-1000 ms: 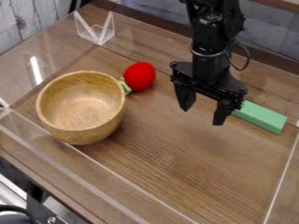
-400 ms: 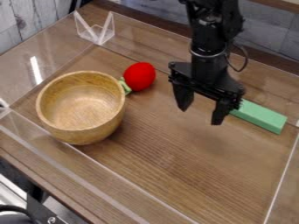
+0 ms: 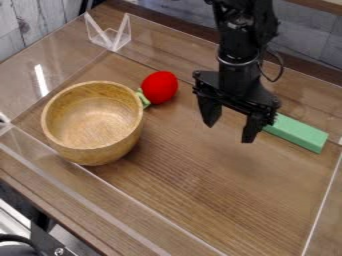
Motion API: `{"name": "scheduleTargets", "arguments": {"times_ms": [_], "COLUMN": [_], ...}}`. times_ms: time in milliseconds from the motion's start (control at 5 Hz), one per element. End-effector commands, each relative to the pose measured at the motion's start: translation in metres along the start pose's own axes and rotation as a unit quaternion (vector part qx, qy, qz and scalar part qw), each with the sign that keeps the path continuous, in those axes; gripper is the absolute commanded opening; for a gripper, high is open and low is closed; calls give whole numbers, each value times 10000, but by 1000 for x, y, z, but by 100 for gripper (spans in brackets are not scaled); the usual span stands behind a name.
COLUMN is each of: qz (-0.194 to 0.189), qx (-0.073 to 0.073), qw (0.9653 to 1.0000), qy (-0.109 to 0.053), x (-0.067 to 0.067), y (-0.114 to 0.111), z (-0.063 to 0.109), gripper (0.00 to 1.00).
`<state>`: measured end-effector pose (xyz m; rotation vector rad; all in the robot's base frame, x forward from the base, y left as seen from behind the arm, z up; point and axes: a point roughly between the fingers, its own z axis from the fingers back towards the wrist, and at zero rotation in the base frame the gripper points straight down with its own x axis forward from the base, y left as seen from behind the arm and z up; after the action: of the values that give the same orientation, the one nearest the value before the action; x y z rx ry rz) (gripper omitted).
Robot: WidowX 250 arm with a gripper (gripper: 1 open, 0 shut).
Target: Move the red fruit to the left
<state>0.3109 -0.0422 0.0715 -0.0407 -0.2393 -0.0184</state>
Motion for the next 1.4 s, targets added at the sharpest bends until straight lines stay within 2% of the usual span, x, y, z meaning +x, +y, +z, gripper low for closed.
{"name": "scheduleTargets", "arguments": {"times_ms": [0,400,600,800,1200], "qz": [24,44,88,164,279], "qx": [-2,71,113,178,378], "qw": [9997,10000,9999,9996,9976], "qy": [-246,-55,-63,-161,-512], "x": [14,10,11,15,24], "y": [8,18,31,53,108], "z": [14,5,8,15,24], "gripper": [100,100,100,100,100]}}
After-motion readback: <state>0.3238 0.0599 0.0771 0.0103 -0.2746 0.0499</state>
